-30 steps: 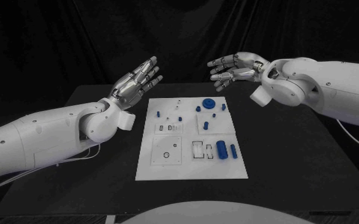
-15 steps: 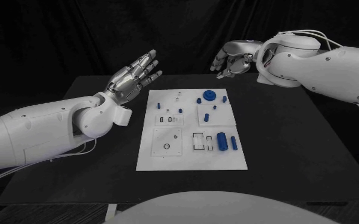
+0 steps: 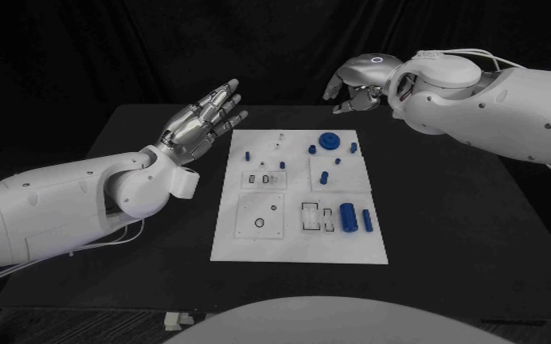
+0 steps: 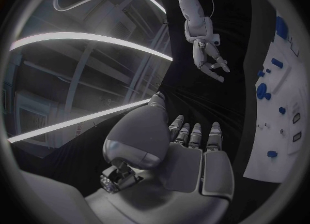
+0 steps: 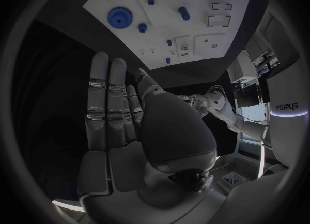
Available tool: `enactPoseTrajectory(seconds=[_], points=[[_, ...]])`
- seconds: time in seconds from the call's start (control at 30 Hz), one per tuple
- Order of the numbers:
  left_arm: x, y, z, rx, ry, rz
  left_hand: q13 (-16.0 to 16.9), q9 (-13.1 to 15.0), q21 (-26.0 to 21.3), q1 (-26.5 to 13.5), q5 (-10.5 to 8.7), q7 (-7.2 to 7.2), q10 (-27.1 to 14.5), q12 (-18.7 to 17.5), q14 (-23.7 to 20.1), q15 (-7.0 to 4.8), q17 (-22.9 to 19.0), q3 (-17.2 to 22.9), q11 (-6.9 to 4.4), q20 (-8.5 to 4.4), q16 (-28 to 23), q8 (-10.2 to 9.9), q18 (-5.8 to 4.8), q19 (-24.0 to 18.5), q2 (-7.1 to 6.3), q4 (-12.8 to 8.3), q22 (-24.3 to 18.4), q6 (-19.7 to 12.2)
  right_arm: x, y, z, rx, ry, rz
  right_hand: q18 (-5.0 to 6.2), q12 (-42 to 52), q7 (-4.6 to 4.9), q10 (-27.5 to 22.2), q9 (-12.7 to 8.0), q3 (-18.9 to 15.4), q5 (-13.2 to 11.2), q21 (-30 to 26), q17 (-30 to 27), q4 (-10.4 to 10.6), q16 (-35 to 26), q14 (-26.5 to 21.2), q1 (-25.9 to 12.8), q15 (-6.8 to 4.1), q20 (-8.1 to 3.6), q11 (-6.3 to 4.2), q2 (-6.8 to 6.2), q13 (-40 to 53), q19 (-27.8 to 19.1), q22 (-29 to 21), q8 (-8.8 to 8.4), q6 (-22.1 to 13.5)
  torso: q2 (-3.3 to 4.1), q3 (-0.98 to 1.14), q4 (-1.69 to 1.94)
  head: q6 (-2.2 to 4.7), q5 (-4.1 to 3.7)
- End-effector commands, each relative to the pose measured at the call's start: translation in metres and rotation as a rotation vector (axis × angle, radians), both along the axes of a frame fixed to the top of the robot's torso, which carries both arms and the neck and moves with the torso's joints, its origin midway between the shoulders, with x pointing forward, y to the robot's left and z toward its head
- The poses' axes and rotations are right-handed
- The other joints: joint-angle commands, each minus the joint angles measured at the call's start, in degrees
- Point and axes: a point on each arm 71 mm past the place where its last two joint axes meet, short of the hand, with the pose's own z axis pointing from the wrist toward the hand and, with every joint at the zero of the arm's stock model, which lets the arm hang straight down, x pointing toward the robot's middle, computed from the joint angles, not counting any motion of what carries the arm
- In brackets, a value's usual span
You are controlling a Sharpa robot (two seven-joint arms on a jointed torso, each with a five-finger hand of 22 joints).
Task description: Assemble the parts on the task board
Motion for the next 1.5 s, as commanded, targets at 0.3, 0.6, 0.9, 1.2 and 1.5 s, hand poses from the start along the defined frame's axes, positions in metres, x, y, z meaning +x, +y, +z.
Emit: enactPoseTrajectory(seconds=[0.3, 0.6, 0.9, 1.2, 1.5], points=[[0.000, 0.003, 0.006, -0.024, -0.065, 0.012, -0.09, 0.02, -0.34, 1.09, 1.40, -0.02, 0.12, -0.38, 0.08, 0.41, -0.06, 0.58, 0.49, 0.08, -0.21, 0.25, 0.90, -0.03, -0.04, -0.02, -0.06, 0.41, -0.002, -0.001, -0.019, -0.033, -0.033, 0.053, 0.37, -1.65, -0.32, -0.37, -0.21, 0.04, -1.88, 1.94, 3.13, 1.52, 2.94, -2.08, -2.16, 0.01, 0.18, 0.28, -0.52, 0.08, -1.53, 2.40, -1.30, -1.05, 2.97, -0.41, 2.11, 1.48, -1.55], [0.001, 0.002, 0.005, -0.025, -0.062, 0.002, -0.09, 0.05, -0.34, 1.27, 1.71, 0.08, 0.12, -0.38, 0.08, 0.47, -0.06, 0.68, 0.59, 0.08, -0.21, 0.29, 0.90, -0.03, -0.03, -0.04, -0.06, 0.65, -0.006, -0.002, -0.031, -0.044, 0.008, 0.063, 0.37, -2.52, -0.05, -0.87, -0.41, 0.43, -1.18, 2.66, 3.89, 1.22, 3.61, -2.42, -1.88, 0.14, 0.27, 0.67, -0.74, 0.03, -1.96, 3.30, -1.48, -1.98, 3.56, -0.71, 2.56, 2.06, -2.30], [0.003, 0.000, 0.004, -0.025, -0.058, -0.008, -0.09, 0.05, -0.34, 1.69, 2.35, 0.21, 0.12, -0.38, 0.08, 0.62, -0.06, 0.96, 0.71, 0.11, -0.21, 0.29, 0.89, -0.03, 0.06, -0.13, -0.06, 0.67, -0.007, -0.002, -0.043, -0.060, 0.047, 0.066, 0.37, -2.81, -0.34, 0.09, -0.46, 1.06, 0.10, 3.41, 4.52, 0.62, 4.05, -2.86, -1.27, 0.20, 0.35, 0.81, -0.64, 0.10, -2.56, 4.28, -1.42, -2.75, 3.47, -0.94, 2.53, 1.97, -2.67], [0.004, 0.000, 0.003, -0.028, -0.054, -0.018, -0.09, 0.10, -0.34, 3.05, 4.34, 0.42, 0.12, -0.38, 0.08, 1.02, -0.06, 1.74, 0.95, 0.20, -0.21, 0.38, 0.88, -0.03, 0.01, -0.53, -0.06, 1.00, -0.006, -0.002, -0.059, -0.063, 0.068, 0.056, 0.42, -3.58, -0.10, 0.83, -0.44, 2.02, 1.90, 4.94, 5.52, -0.38, 5.06, -2.70, -0.43, 0.06, 0.21, 0.84, -0.46, 0.04, -3.07, 5.97, -1.33, -3.20, 3.44, -1.13, 2.52, 1.83, -2.57], [0.005, 0.000, 0.003, -0.031, -0.057, -0.020, -0.09, 0.06, -0.34, 3.39, 4.81, 0.47, 0.12, -0.38, 0.08, 1.17, -0.06, 1.98, 1.17, 0.28, -0.21, 0.30, 0.92, -0.03, 0.04, -0.55, -0.06, 0.66, -0.001, -0.002, -0.073, -0.063, 0.071, 0.041, 0.41, -4.08, -0.28, 1.31, -0.36, 2.67, 3.09, 6.04, 6.20, -0.79, 5.77, -2.81, -0.35, -0.03, 0.13, 0.74, -0.38, 0.03, -3.68, 7.23, -1.16, -2.46, 3.47, -1.21, 2.52, 1.93, -2.30]])
